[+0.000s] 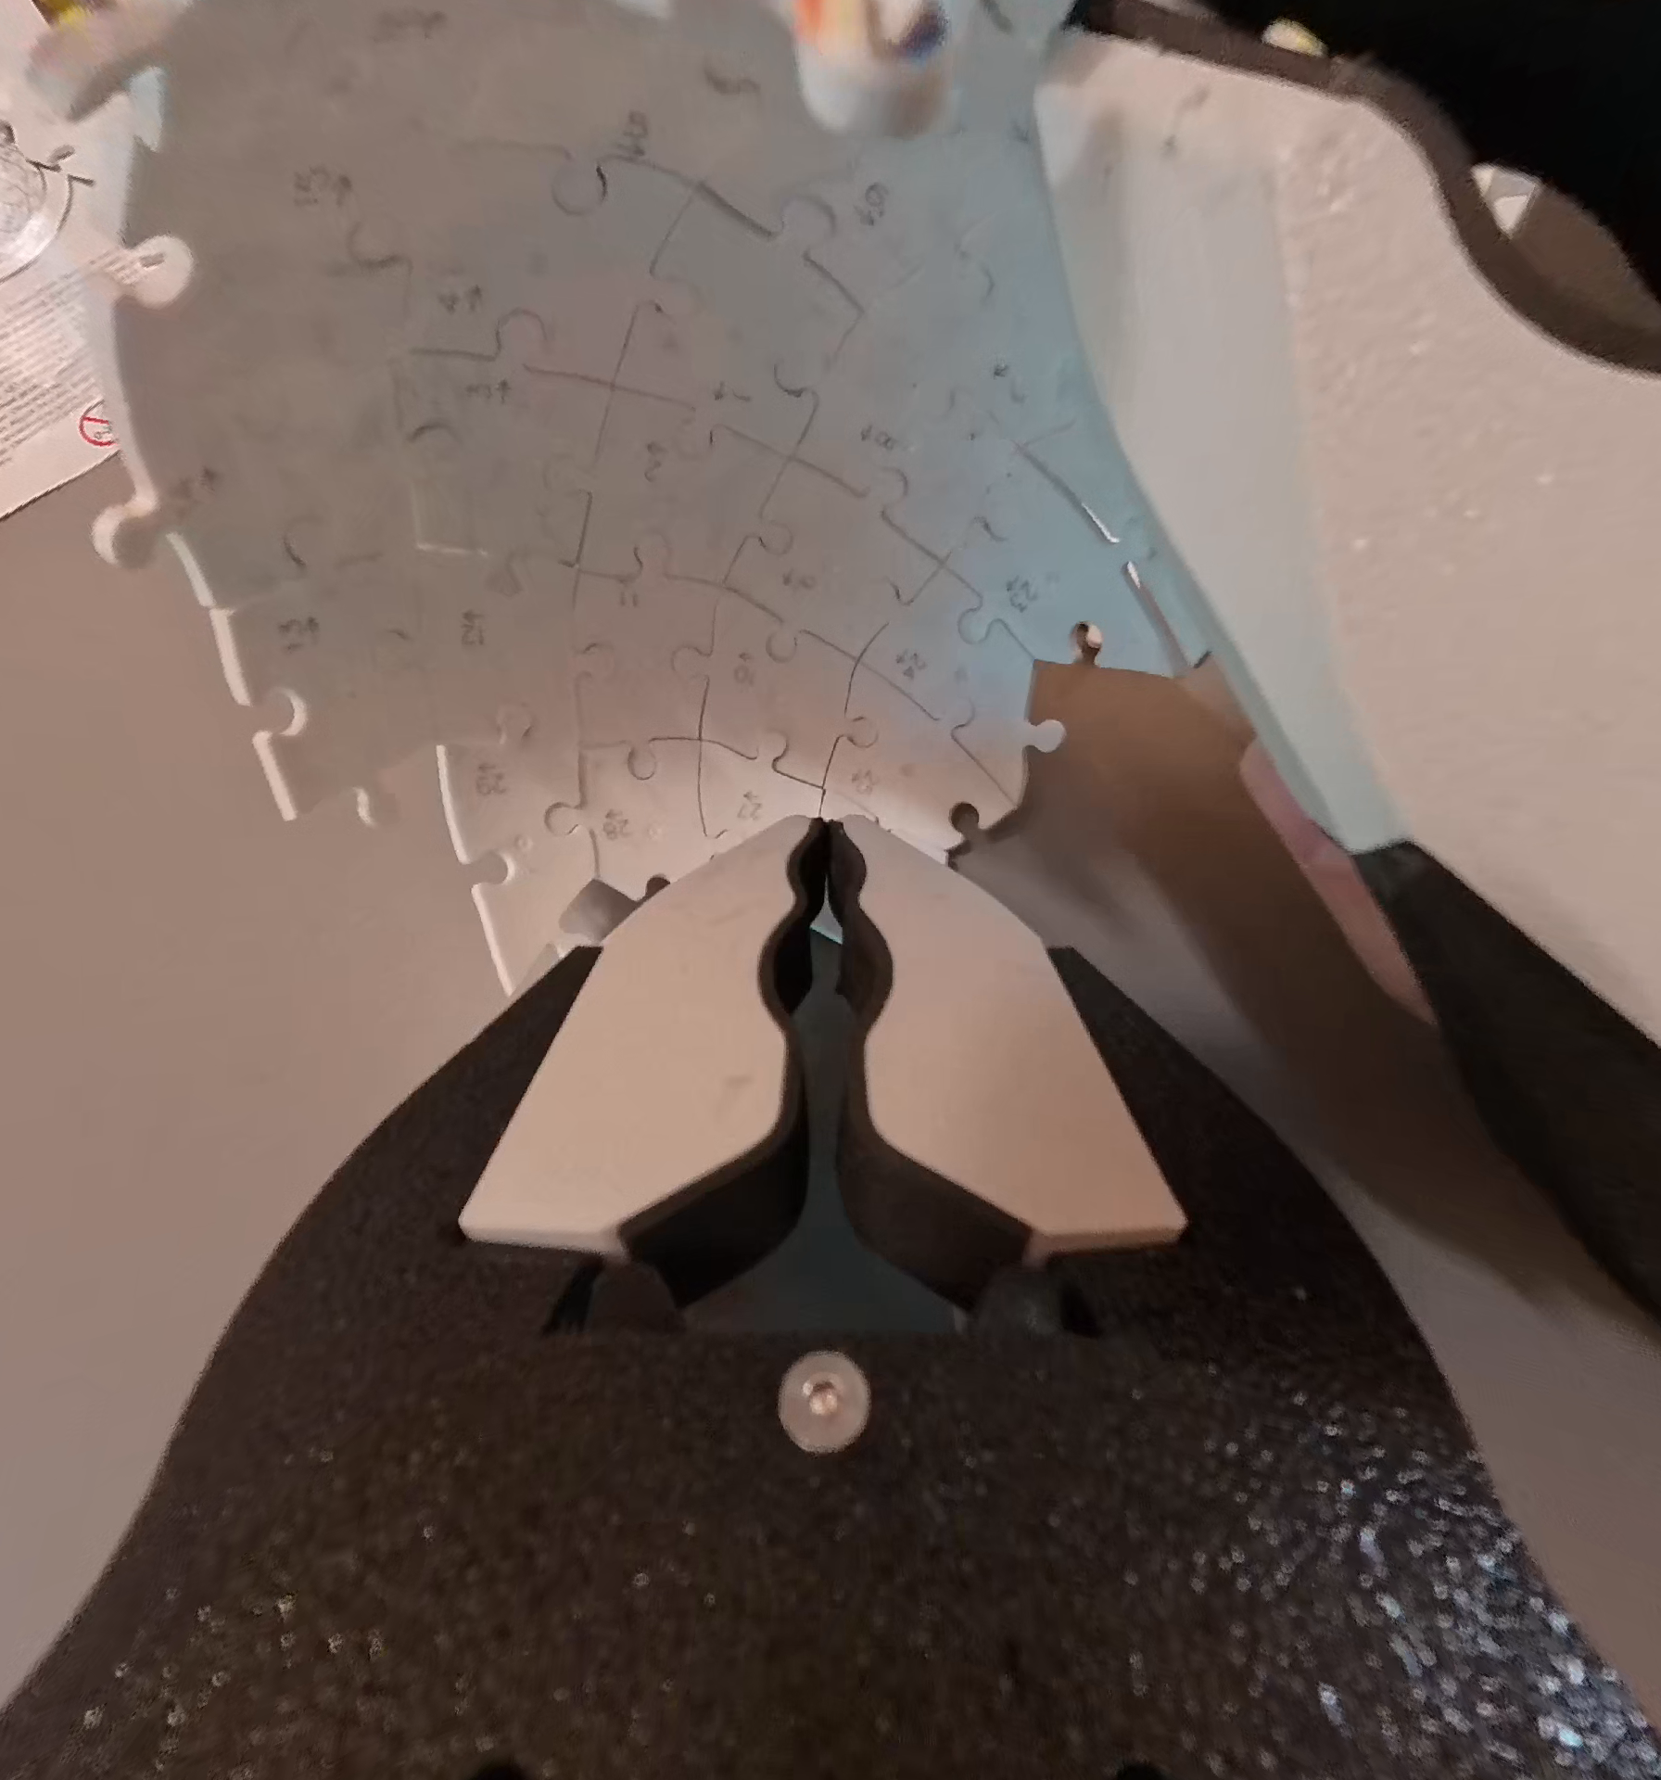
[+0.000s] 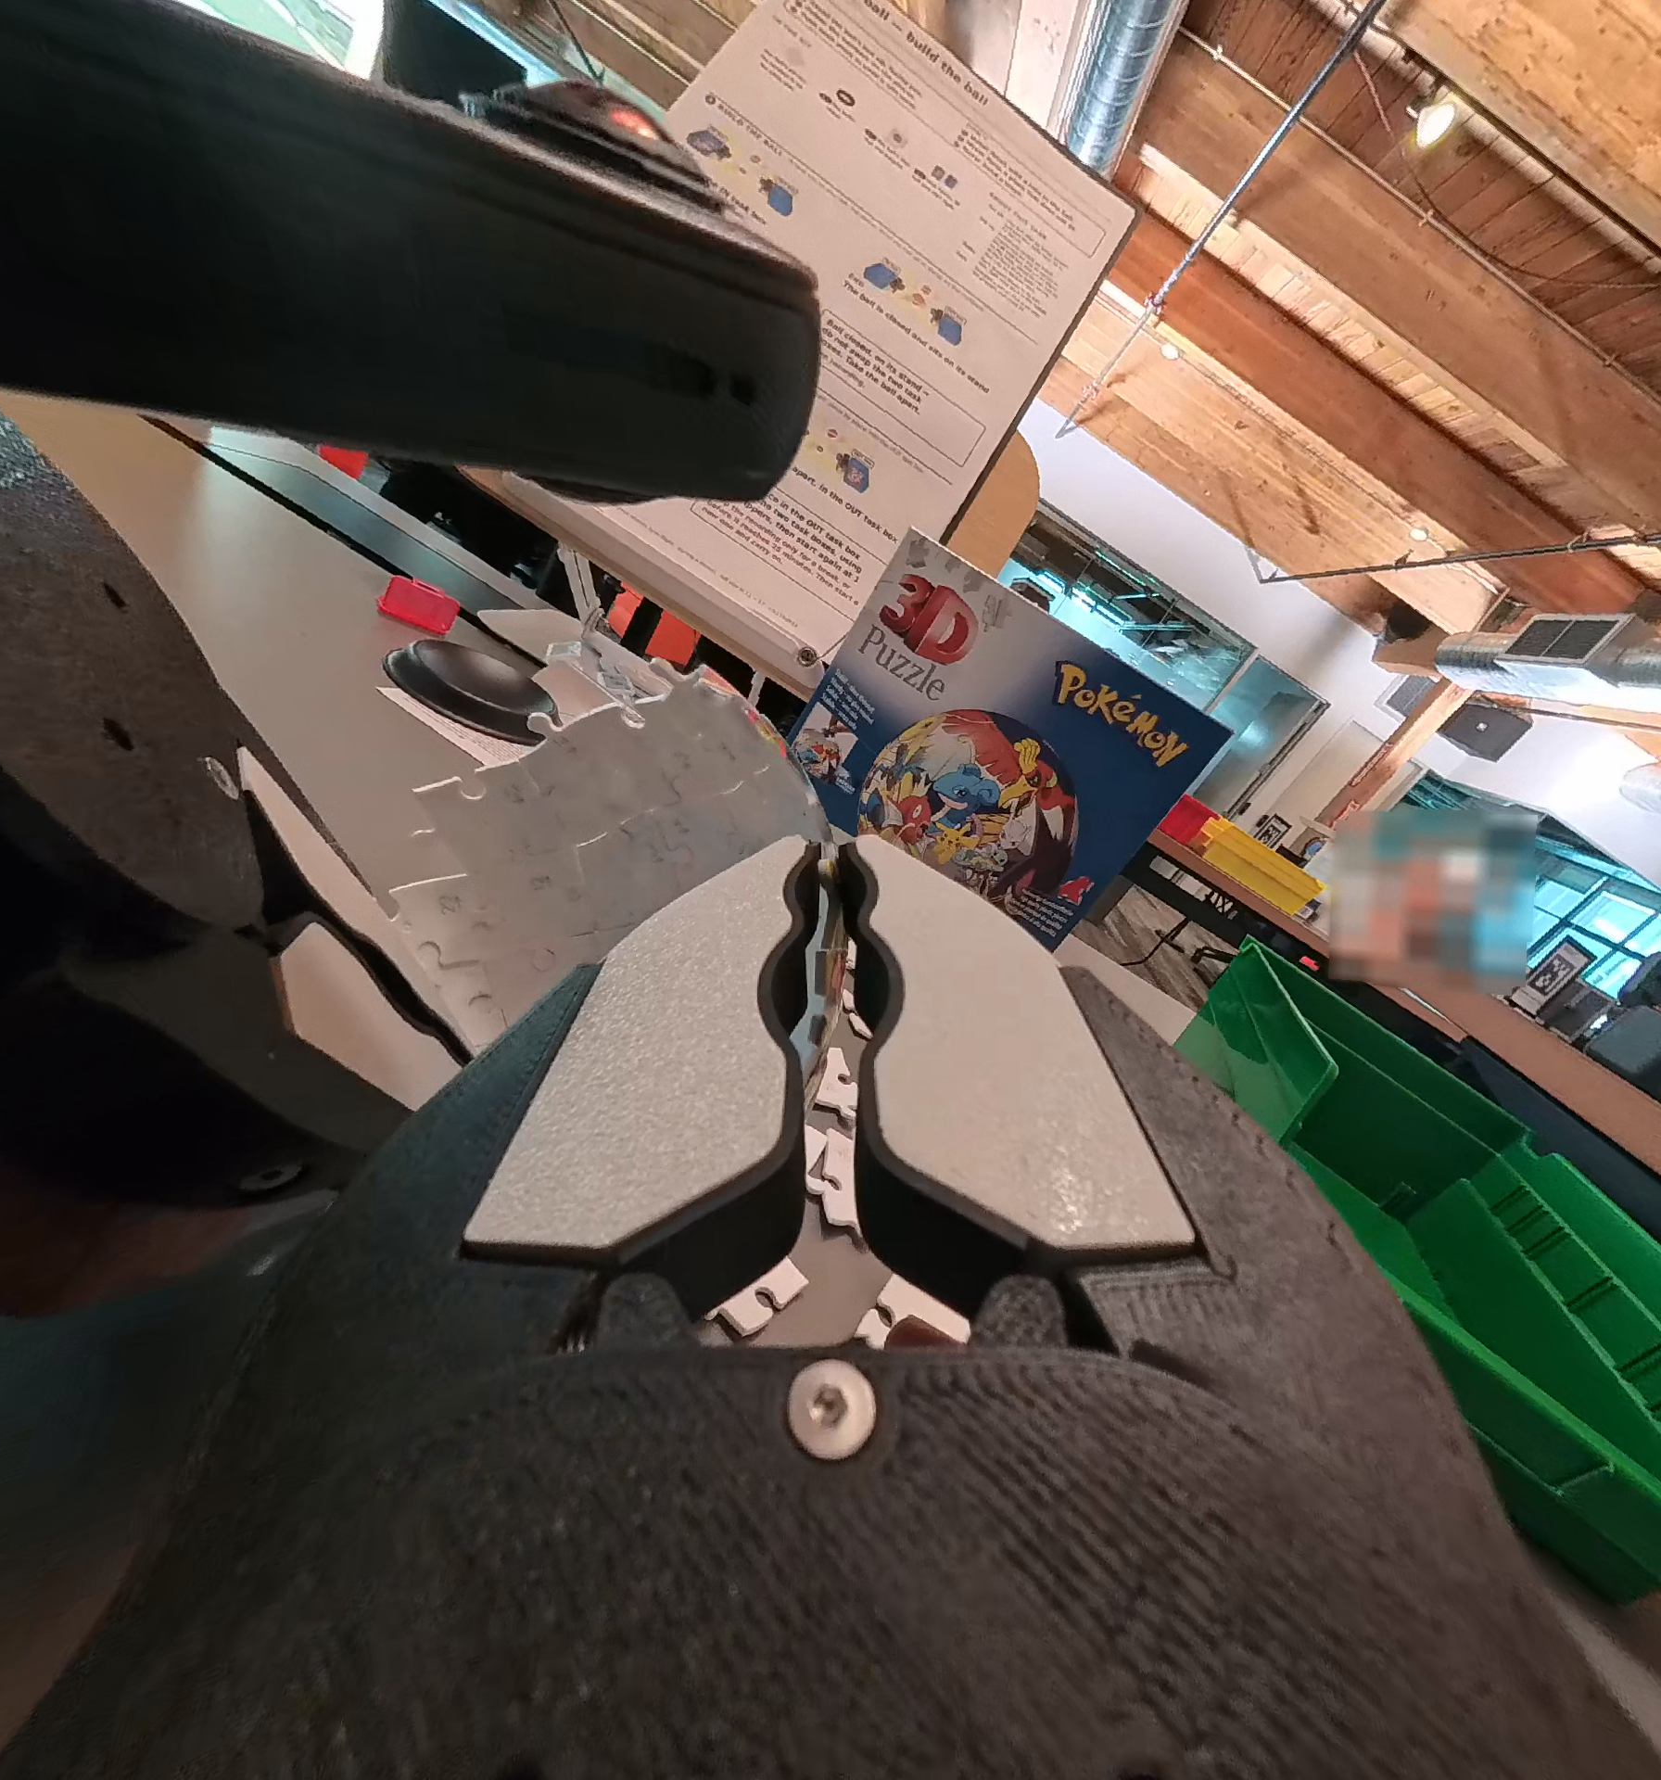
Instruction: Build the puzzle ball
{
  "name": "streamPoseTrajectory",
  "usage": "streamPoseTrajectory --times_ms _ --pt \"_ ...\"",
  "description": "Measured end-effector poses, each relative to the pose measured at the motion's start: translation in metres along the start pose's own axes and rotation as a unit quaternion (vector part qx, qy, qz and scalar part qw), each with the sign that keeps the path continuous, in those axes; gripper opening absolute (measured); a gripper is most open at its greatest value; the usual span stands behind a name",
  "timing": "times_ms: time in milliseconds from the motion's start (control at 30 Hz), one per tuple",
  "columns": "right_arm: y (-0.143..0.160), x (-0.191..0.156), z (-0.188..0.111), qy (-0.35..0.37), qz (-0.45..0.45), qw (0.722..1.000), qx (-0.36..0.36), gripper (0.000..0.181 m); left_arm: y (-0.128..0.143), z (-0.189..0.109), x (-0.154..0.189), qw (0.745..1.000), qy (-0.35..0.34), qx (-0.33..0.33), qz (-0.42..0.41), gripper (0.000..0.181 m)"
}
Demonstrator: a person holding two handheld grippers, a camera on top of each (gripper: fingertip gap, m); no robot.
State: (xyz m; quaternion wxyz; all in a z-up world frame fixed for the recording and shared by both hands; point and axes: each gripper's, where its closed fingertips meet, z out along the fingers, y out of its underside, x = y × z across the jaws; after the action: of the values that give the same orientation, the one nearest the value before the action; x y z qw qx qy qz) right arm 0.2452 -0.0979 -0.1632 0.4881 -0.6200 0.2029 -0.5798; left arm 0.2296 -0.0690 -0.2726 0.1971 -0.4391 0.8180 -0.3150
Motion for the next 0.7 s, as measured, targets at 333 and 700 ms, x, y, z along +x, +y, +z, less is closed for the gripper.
streamPoseTrajectory --times_ms 333,700 --pt "0.0005 0.0009 0.0003 0.002 0.001 1.000 0.000 0.004 -0.0019 0.0009 -0.0021 0.999 0.009 0.016 -0.031 0.000" --pt "0.0011 0.0006 0.0005 0.001 0.001 1.000 -0.002 0.004 -0.0052 0.0043 -0.0032 0.999 -0.023 0.013 0.020 0.000"
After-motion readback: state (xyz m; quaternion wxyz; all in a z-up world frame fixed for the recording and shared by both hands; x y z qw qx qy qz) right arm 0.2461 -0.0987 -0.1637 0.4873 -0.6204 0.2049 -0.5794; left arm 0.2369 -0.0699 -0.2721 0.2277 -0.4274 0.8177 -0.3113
